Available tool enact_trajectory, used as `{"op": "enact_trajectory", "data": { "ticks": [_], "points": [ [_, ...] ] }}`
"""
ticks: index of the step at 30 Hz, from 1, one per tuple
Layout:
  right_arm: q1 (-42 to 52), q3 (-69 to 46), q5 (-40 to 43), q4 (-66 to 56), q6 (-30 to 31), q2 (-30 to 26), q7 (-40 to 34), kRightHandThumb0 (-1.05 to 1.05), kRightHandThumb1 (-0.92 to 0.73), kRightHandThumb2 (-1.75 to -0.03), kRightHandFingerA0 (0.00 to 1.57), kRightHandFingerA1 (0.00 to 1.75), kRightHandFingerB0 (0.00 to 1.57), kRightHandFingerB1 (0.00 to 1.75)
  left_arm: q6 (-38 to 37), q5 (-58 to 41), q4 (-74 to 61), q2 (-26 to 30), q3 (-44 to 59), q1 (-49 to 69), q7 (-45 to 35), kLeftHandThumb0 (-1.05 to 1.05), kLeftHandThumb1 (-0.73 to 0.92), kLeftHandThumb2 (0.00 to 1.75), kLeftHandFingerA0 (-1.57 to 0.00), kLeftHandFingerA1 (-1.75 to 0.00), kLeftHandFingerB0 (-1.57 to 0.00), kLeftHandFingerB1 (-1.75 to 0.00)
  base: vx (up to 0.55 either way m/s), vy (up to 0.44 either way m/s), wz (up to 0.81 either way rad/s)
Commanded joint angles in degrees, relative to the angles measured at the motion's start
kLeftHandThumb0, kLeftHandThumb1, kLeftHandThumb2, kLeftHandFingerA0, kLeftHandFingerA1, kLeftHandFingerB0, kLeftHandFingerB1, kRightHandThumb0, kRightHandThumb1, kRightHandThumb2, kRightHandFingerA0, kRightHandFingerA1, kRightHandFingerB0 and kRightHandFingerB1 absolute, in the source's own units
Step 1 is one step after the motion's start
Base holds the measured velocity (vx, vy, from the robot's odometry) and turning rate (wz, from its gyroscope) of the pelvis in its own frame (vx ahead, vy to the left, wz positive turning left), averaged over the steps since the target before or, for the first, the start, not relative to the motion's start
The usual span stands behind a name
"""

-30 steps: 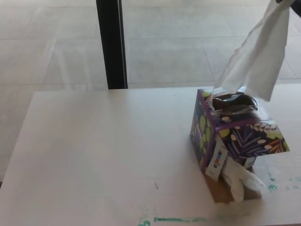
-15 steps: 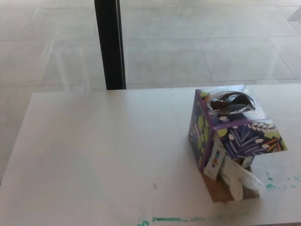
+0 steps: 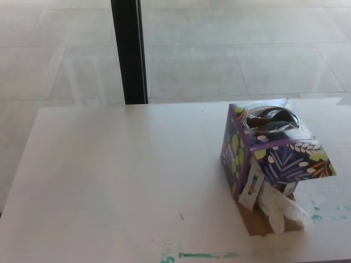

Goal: The robot uses its right hand to pull out a tissue from the tissue box kept in the middle of the desk and put it on the right side

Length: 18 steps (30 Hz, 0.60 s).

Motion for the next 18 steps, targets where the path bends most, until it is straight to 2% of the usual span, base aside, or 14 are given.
{"op": "enact_trajectory", "data": {
  "ticks": [1,2,4,5,6,8,9,11,12,14,15,16,17,18],
  "points": [
    [11.06,1.5,1.18,-3.44,2.42,2.94,6.09,-0.23,-0.62,-0.58,0.79,1.64,0.75,1.25,-0.74,-1.38,0.08,0.57,0.83,0.06,0.1,-0.87,0.92,0.69,-0.69,-0.81,-0.5,-0.74,0.0,0.0,0.0],
    [12.48,1.44,1.5,-3.01,1.44,3.33,4.87,-0.16,-0.6,-0.68,0.85,1.61,0.77,1.26,-0.83,-1.33,0.0,0.6,0.83,0.1,0.05,-0.87,0.92,0.69,-0.69,-0.81,-0.49,-0.74,0.0,0.0,0.0],
    [13.42,0.93,1.47,-3.47,1.28,3.38,4.61,-0.16,-0.6,-0.68,0.85,1.61,0.77,1.26,-0.82,-1.22,0.01,0.61,0.8,-0.13,0.01,-0.87,0.92,0.69,-0.69,-0.81,-0.49,-0.74,0.0,0.0,0.0],
    [15.11,0.99,1.14,-4.04,1.77,3.42,5.03,-0.19,-0.63,-0.73,0.85,1.55,0.82,1.11,-0.89,-1.05,0.02,0.45,0.69,-0.16,0.19,-0.87,0.92,0.7,-0.69,-0.81,-0.49,-0.74,0.0,0.0,0.0],
    [16.75,1.35,0.55,-4.21,2.12,3.77,4.84,-0.23,-0.68,-0.66,0.87,1.59,0.82,1.06,-0.78,-1.07,0.07,0.42,0.68,-0.27,-0.04,-0.86,0.92,0.7,-0.67,-0.81,-0.49,-0.74,0.0,0.0,0.0],
    [18.92,2.24,-0.3,-3.76,2.16,4.32,4.97,-0.23,-0.65,-0.62,0.77,1.69,0.74,1.2,-0.63,-1.2,-0.7,0.19,0.73,-0.09,0.06,-0.84,0.92,0.71,-0.68,-0.82,-0.5,-0.74,0.0,0.0,0.0],
    [19.95,3.25,-0.59,-3.35,2.43,4.6,7.42,-0.22,-0.74,-0.63,0.75,1.73,0.7,1.21,-0.56,-1.26,-1.04,0.14,0.83,0.03,0.31,-0.85,0.92,0.71,-0.68,-0.82,-0.5,-0.74,0.0,0.0,0.0],
    [21.09,4.67,-1.58,-4.1,3.6,4.25,11.05,-0.22,-0.76,-0.62,0.77,1.74,0.68,1.16,-0.62,-1.43,-0.88,0.04,1.09,0.1,0.41,-0.86,0.92,0.7,-0.69,-0.82,-0.51,-0.74,0.0,0.0,0.0],
    [22.51,5.3,-1.11,-5.56,6.02,4.35,17.49,-0.28,-0.77,-0.63,0.74,1.66,0.76,1.08,-0.76,-1.57,-0.68,0.09,1.2,0.15,-0.05,-0.86,0.92,0.7,-0.68,-0.83,-0.49,-0.74,0.0,0.0,0.0],
    [23.01,5.89,-1.87,-6.49,7.67,4.8,19.18,-0.28,-0.76,-0.62,0.72,1.65,0.72,1.06,-1.11,-1.78,-0.56,0.25,1.5,0.45,-0.23,-0.85,0.92,0.7,-0.68,-0.82,-0.48,-0.74,0.0,0.0,0.0],
    [23.87,7.02,-3.47,-7.47,9.81,5.09,21.38,-0.33,-0.7,-0.65,0.74,1.51,0.63,0.47,-1.13,-1.75,-0.64,0.22,1.5,0.49,-0.19,-0.86,0.92,0.69,-0.69,-0.81,-0.5,-0.74,0.0,0.0,0.0],
    [24.3,7.64,-4.32,-8.15,11.32,5.33,22.96,-0.36,-0.66,-0.59,0.74,1.41,0.47,0.36,-1.12,-1.73,-0.64,0.21,1.51,0.46,-0.17,-0.87,0.92,0.69,-0.68,-0.81,-0.49,-0.73,0.0,0.0,0.0],
    [24.53,7.95,-4.8,-8.73,12.56,5.55,24.17,-0.36,-0.66,-0.59,0.74,1.41,0.47,0.36,-1.16,-1.73,-0.56,0.21,1.52,0.4,-0.19,-0.87,0.92,0.69,-0.68,-0.81,-0.49,-0.73,0.0,0.0,0.0],
    [24.92,8.46,-5.84,-10.93,15.68,5.98,28.5,-0.49,-0.61,-0.58,0.37,0.93,0.02,0.28,-1.0,-1.94,-0.99,0.12,1.66,0.6,-0.27,-0.85,0.92,0.7,-0.69,-0.82,-0.5,-0.74,0.0,0.0,0.0]
  ]
}}
